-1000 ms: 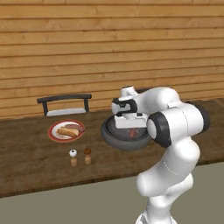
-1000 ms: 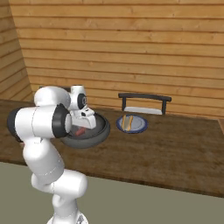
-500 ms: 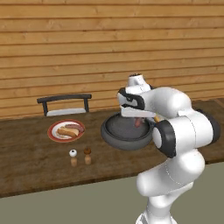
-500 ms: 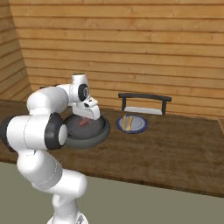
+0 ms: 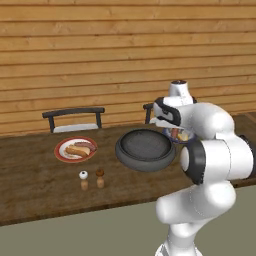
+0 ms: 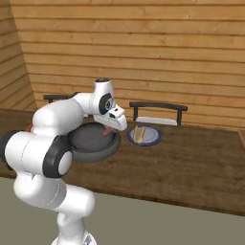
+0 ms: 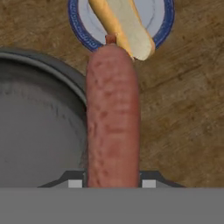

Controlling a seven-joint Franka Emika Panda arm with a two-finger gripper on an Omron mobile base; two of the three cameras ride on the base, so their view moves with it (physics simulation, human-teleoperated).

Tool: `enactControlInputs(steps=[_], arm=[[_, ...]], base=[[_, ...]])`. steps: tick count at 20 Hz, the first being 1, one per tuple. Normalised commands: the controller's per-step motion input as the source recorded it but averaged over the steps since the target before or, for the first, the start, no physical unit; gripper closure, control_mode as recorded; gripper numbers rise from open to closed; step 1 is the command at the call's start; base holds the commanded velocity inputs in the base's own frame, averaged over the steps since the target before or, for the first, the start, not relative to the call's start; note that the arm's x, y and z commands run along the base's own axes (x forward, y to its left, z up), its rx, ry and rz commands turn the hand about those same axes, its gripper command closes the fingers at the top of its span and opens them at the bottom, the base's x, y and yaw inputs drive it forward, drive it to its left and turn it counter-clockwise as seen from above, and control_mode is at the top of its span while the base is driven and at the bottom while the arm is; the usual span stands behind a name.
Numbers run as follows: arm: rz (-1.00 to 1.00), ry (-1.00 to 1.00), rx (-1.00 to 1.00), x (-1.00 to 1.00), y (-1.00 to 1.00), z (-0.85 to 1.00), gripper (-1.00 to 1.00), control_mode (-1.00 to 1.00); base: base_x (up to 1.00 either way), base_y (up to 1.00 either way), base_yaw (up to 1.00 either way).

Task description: Place one bun and one sausage from the bowl on each plate.

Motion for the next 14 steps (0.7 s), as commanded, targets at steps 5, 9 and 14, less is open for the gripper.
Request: enactControlInputs(steps=[5, 9, 14], arm=[[0.11, -0.01, 0.06, 0.27, -0.67, 0.0, 1.0, -1.0], [0.13, 0.0, 0.05, 0.34, -0.69, 0.0, 1.0, -1.0], [0.18, 0.0, 0.06, 0.33, -0.5, -0.13, 1.0, -1.0]], base=[[0.0, 0.0, 0.0], [0.0, 0.0, 0.0], [0.0, 0.0, 0.0]])
